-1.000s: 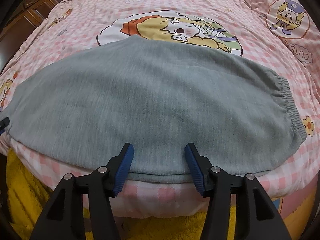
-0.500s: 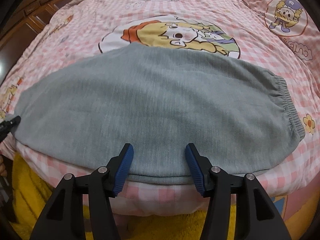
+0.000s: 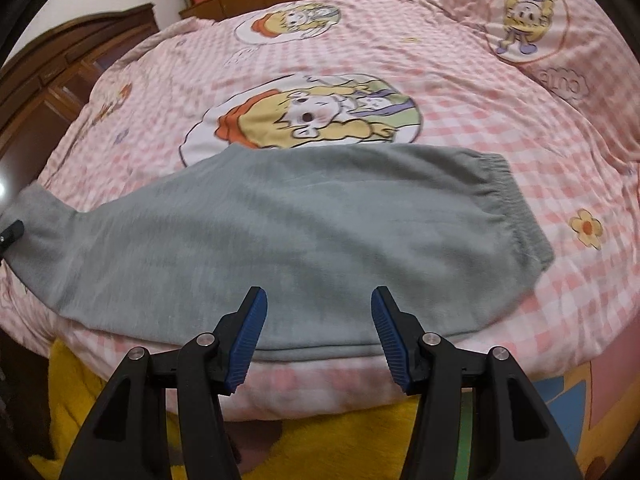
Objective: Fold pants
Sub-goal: 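Grasp the pants edge with the left gripper and fold it over the pants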
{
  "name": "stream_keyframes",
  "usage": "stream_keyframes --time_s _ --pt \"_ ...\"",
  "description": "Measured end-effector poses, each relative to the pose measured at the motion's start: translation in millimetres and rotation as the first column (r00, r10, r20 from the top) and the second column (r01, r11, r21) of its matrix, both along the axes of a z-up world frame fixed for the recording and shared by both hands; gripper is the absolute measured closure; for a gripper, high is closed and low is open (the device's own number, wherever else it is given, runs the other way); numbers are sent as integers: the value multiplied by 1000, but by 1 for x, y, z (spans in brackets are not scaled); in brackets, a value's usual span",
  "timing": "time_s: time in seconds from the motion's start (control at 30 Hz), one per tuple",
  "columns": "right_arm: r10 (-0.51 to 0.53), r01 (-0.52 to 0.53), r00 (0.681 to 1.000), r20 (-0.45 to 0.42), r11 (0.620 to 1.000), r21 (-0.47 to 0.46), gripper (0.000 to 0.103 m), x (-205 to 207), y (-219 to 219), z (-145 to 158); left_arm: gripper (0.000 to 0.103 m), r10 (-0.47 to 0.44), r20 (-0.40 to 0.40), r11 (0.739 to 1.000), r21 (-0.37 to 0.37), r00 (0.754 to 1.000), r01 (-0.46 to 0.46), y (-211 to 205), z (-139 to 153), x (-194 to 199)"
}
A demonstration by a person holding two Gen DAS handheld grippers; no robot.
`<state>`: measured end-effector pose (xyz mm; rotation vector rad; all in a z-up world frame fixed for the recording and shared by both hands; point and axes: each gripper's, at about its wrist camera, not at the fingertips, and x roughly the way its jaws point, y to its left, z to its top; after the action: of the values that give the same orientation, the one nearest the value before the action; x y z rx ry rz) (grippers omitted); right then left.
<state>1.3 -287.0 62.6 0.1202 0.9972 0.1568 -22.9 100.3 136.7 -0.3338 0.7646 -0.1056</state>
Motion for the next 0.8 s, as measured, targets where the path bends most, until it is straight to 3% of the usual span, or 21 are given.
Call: stream_keyframes --time_s 0.2,0.37,0.63,0.8 --pt "-41 41 999 24 999 28 47 -12 -30 10 97 -139 10 990 9 990 139 -70 14 27" --pt "-74 73 997 22 997 26 48 -15 -53 11 97 -253 -11 967 12 967 253 -133 6 46" --pt "-133 131 991 22 989 67 48 -15 -87 13 97 -437 -90 898 22 895 440 -244 -30 74" --pt "-134 133 991 6 987 85 47 -7 -93 10 97 -485 -179 870 -1 856 493 -283 -69 88"
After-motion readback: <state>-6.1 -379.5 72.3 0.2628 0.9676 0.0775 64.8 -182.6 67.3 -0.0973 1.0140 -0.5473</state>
